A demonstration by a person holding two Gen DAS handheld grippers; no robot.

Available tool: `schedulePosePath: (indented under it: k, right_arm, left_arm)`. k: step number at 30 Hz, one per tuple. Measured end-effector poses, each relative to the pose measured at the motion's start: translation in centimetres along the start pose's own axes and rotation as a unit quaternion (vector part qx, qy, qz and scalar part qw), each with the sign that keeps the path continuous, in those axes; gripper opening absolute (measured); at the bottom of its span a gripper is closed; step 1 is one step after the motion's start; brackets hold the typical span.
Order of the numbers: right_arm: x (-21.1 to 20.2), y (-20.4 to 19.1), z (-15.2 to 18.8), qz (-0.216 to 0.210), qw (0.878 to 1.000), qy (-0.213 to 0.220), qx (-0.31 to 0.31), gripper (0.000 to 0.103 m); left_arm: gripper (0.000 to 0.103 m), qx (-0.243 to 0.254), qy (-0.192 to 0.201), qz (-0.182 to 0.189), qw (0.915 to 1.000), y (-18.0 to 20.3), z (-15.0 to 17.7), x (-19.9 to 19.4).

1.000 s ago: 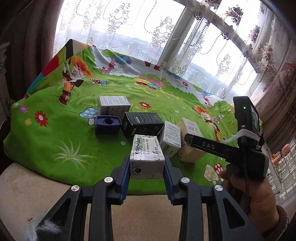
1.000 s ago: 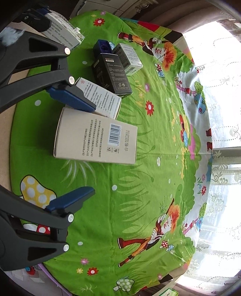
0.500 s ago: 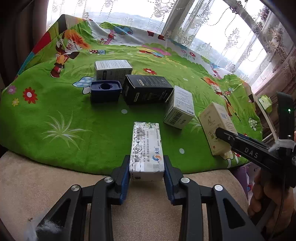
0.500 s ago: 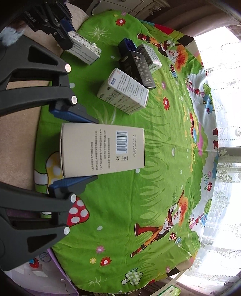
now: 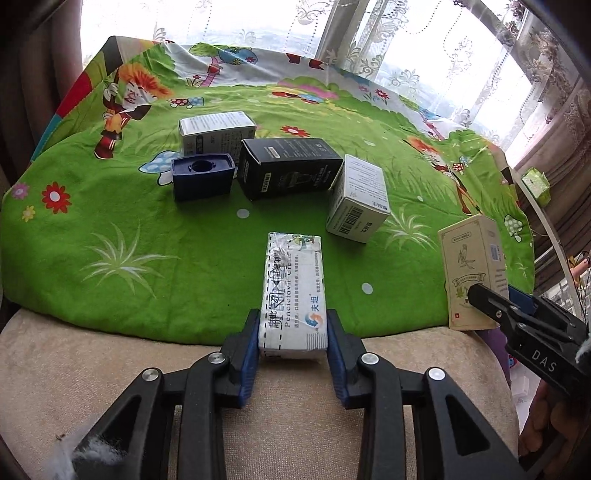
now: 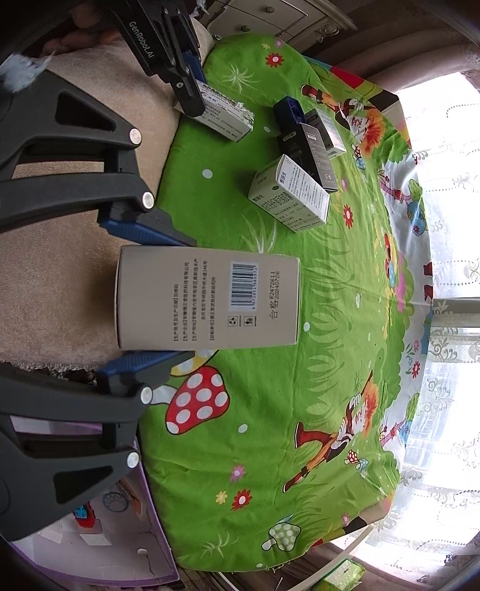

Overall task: Organize rigid objects
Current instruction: 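Carry the white box and tan box over the purple box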

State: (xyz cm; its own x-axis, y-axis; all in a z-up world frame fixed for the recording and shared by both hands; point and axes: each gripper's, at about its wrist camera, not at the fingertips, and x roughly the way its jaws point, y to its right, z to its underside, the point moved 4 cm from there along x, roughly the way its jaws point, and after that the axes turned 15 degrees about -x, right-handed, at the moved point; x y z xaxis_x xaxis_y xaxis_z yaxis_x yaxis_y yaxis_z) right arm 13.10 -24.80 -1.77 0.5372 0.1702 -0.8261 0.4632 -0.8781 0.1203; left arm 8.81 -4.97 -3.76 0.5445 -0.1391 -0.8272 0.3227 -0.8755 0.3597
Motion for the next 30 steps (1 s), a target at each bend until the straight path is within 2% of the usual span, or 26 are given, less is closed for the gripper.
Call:
schedulePosePath:
  k: [7, 12, 17, 24, 30]
  right_arm:
    - [-3.0, 1.9, 2.2, 0.013, 1.0, 0.021, 0.019, 0.054]
    - [-5.0, 4.9, 5.5, 0.025, 0.998, 0.017, 0.052, 0.054]
    - [-7.0, 9.0, 10.4, 0.054, 0.994, -0.006, 0.096, 0.054]
    - [-8.6, 14.2, 17.4, 0.105, 0.981, -0.055, 0.151, 0.054]
    - [-8.1, 16.3, 21.9, 0.113, 0.973, -0.104, 0.173, 0.054]
  left_arm:
    - [0.034, 0.023, 0.023, 0.021, 0.9993, 1.6, 0.3, -1.6]
    - [0.034, 0.042, 0.022, 0.042, 0.998, 3.4, 1.1, -2.4]
    - [0.034, 0.058, 0.015, 0.059, 0.9965, 5.3, 1.9, -2.9]
    - [0.034, 0.086, 0.006, 0.082, 0.9929, 7.9, 3.0, -3.5]
    - [0.034, 0.12, -0.001, 0.097, 0.9879, 10.5, 4.6, -3.9]
